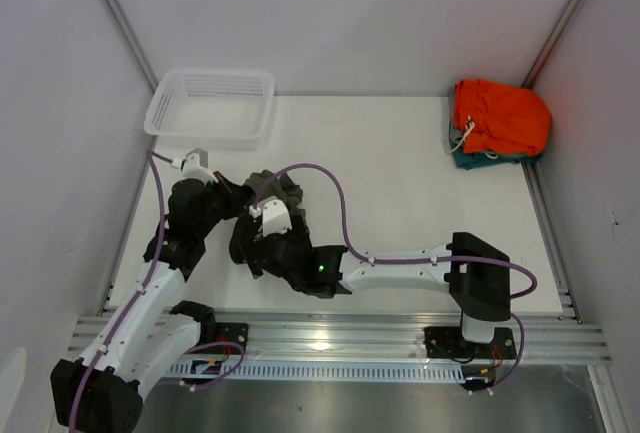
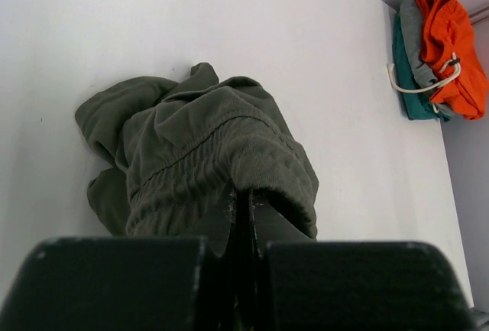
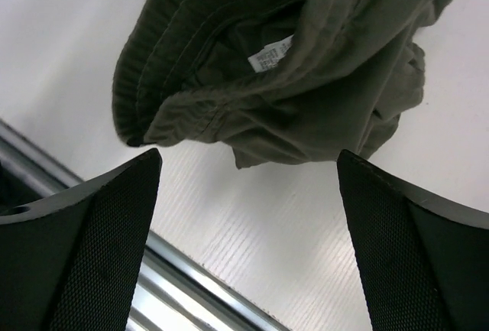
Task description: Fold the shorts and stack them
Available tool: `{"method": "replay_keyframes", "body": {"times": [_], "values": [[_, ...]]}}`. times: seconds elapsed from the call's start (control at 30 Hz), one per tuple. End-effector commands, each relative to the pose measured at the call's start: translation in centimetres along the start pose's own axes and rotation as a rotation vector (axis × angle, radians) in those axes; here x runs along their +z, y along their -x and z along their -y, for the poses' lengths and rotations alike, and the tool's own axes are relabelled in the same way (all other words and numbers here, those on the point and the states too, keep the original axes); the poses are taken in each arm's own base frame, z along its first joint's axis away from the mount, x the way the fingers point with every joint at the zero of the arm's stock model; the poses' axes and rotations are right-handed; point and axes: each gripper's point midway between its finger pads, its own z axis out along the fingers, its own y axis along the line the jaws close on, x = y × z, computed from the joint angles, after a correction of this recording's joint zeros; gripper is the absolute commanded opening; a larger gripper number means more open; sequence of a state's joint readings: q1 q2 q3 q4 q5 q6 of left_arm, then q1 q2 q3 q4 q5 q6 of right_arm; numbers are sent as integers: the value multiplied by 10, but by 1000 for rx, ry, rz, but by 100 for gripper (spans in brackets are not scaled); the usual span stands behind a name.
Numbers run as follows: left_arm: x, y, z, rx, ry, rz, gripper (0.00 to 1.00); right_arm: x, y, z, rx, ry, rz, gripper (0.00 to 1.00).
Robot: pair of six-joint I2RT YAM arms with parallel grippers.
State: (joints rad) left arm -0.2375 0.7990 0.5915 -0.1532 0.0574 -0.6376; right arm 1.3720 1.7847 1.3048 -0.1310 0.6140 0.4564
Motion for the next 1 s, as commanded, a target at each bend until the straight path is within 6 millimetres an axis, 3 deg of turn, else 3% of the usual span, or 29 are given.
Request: {"method": "replay_keyframes", "body": {"times": [0.0, 0.2, 0.5, 0.8, 0.9, 0.97], "values": [[-10, 21, 21, -29, -54, 57, 2, 0, 28, 11, 81, -131, 105, 98], [-12, 18, 21, -45, -62, 58, 2, -12, 45, 7, 145, -120, 194, 99], [-14, 14, 21, -59, -80, 62, 0, -1, 59, 5, 161, -140, 232, 99], [-18, 14, 21, -58, -85, 71, 0, 27, 46, 22, 196, -166, 169, 99], [-19, 23, 22, -42, -75, 97, 0, 25, 31, 31, 171, -203, 142, 99], [-16, 24, 21, -27, -62, 90, 0, 20, 17, 44, 143, -235, 123, 93]]}}
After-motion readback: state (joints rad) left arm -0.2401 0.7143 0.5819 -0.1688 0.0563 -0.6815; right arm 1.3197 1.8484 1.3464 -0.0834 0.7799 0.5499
